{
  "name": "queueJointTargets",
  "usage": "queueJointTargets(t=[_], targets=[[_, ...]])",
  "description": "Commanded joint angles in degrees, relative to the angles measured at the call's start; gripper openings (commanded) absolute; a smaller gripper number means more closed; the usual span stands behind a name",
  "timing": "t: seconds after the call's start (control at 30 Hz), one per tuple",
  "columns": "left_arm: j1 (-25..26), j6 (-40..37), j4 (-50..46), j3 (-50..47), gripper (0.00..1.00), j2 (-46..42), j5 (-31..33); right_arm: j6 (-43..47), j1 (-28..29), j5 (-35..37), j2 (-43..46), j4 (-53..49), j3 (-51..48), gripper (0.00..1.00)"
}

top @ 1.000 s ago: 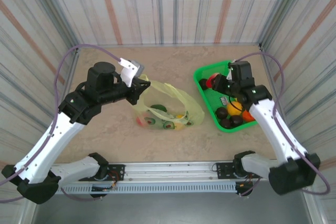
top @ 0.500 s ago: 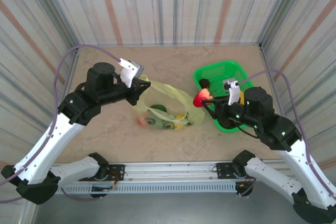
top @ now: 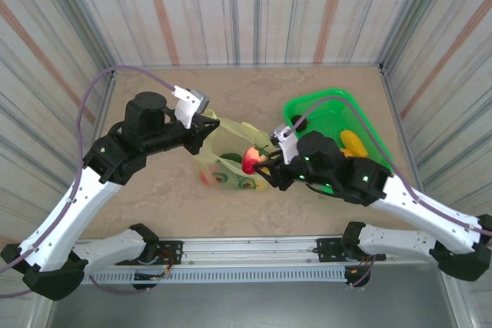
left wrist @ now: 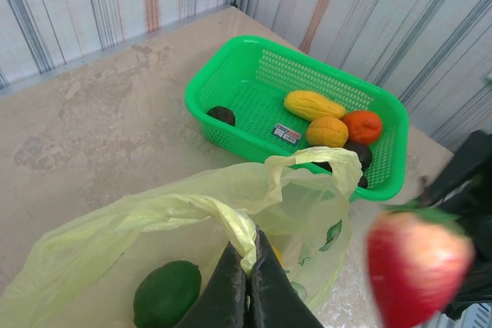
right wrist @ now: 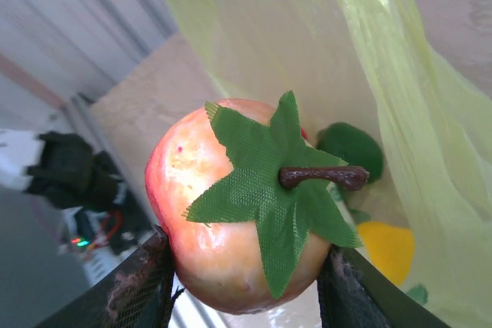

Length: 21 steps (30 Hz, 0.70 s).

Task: Place the fake fruits into the plastic bag and tie a complex knot

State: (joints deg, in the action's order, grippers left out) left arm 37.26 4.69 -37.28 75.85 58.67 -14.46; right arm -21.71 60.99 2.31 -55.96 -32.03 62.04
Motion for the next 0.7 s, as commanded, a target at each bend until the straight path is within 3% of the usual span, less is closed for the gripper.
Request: queueJointTargets(t=[0.0, 0.2, 0.53, 0.67], targets=[[0.28, -0.64, 0.01, 0.24, 0.0, -1.28, 0.11, 2.63, 1.98, 13.55, -5.13, 3.29, 2.38, 0.47], [0.32, -0.65, 0.07, 0.31, 0.0, -1.37, -0.18, 2.17, 2.04, 27.3, -15.76, 0.44, 6.73, 0.49], [0.29, -0.65, 0.45, 0.61, 0.0, -1.2, -0.18, -1.29, 0.53, 22.77, -23.98, -2.33, 7.97, 0.55], [0.28, -0.6, 0.62, 0.53, 0.0, -0.99, -0.43, -1.42, 0.31, 20.75, -25.2, -3.15, 7.96, 0.68]])
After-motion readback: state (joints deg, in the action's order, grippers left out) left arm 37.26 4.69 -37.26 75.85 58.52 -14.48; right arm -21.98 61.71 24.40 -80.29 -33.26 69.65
